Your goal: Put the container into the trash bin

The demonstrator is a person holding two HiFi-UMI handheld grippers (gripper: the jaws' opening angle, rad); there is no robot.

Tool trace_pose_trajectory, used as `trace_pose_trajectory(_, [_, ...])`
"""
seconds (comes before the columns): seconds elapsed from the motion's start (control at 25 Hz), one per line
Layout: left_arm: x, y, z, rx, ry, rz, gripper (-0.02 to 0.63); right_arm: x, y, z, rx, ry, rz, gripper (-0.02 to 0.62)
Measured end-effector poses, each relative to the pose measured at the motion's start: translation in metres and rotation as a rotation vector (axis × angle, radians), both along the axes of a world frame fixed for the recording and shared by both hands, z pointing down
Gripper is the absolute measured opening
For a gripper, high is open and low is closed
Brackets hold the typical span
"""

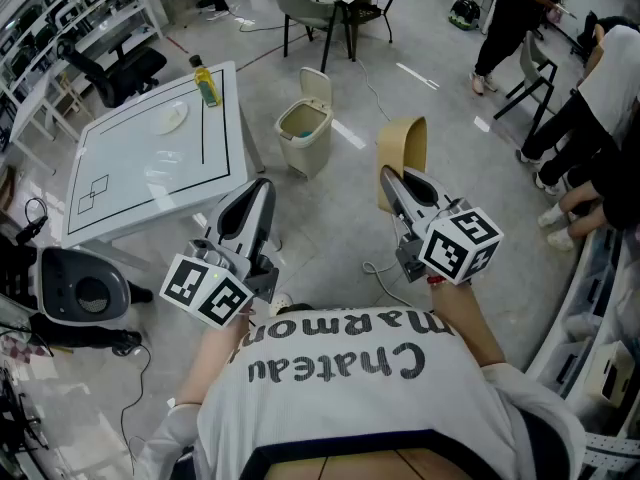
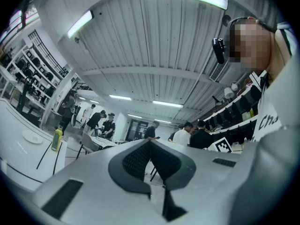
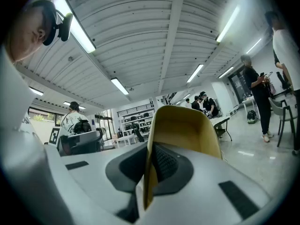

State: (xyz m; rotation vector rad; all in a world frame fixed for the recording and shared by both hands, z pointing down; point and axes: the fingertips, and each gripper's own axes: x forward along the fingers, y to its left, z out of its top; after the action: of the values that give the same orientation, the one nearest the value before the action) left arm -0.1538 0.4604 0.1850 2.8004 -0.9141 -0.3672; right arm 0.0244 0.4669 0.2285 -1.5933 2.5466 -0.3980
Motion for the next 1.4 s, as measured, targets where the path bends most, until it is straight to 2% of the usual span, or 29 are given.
trace_pose_trajectory(0.32, [-0.006, -0.018, 0.02, -0.055, -0.004, 0.019, 0.026, -0.003, -0.018, 0.016, -0.039, 0.005, 0.02, 0.029])
trace_pose_trajectory(0.52, [-0.003, -0.062, 0.034, -0.088, 0.0, 0.036, 0.026, -0.001, -0.055, 0.03, -0.08, -0.015, 0.038, 0.029])
trace_pose_trajectory(0.72, [0.005, -0.135, 0.039, -0.111, 0.006, 0.055, 0.026, 0.007, -0.123, 0.034, -0.113, 0.006, 0.063, 0.029])
trace_pose_trajectory(0.92, [0.012, -0.213, 0.035, -0.105, -0.034, 0.086, 0.026, -0.001, -0.205, 0.02, -0.099, 0.04, 0.057, 0.029])
trace_pose_trajectory(1.12, [0.015, -0.277, 0.02, -0.081, -0.027, 0.212, 0.026, -0.014, -0.281, 0.009, -0.075, 0.042, 0.059, 0.029])
trace_pose_trajectory(1.2, [0.013, -0.301, 0.02, -0.082, -0.02, 0.237, 0.026, -0.016, -0.308, 0.011, -0.078, 0.029, 0.068, 0.029])
trace_pose_trajectory(1.4, [0.011, -0.354, 0.048, -0.11, -0.06, 0.192, 0.026, -0.029, -0.352, 0.033, -0.125, 0.032, 0.068, 0.029])
